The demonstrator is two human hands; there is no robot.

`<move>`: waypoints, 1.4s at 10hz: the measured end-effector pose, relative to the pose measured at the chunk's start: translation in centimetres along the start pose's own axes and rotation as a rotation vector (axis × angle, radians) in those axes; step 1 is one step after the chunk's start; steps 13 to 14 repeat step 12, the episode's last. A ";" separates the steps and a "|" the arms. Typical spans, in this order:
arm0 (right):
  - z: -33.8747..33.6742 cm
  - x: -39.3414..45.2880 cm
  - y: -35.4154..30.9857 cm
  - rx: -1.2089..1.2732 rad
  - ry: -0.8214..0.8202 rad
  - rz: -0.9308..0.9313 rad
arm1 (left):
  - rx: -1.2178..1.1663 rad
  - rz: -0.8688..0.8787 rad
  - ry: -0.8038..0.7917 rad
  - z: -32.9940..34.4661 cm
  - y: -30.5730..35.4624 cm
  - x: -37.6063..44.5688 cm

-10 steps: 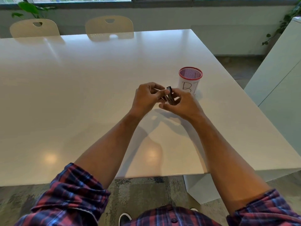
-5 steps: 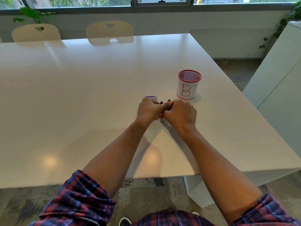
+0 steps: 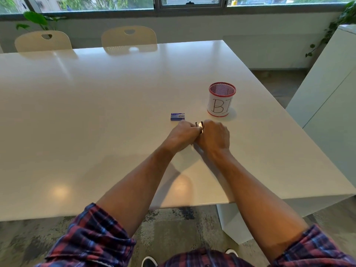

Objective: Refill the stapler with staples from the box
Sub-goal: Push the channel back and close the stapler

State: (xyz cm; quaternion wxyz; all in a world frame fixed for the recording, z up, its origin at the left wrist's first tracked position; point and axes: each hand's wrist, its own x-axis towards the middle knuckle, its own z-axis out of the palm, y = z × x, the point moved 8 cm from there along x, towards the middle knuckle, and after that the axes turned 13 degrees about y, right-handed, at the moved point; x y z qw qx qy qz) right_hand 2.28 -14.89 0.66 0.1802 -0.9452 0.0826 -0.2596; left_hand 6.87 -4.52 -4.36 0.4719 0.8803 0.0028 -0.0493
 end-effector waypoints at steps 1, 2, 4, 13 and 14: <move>-0.1 0.1 0.0 0.010 -0.020 0.002 | 0.047 0.030 0.008 -0.2 0.5 0.0; 0.0 0.2 -0.1 -0.013 -0.035 -0.012 | 0.078 0.035 0.018 -0.4 0.8 0.0; 0.4 0.6 0.1 -0.057 -0.054 -0.027 | 0.143 0.077 0.105 -1.1 1.3 -0.2; -1.7 2.0 2.1 0.038 0.265 -0.209 | 0.339 0.352 0.636 -6.2 1.4 -1.7; -1.7 2.0 2.1 0.038 0.265 -0.209 | 0.339 0.352 0.636 -6.2 1.4 -1.7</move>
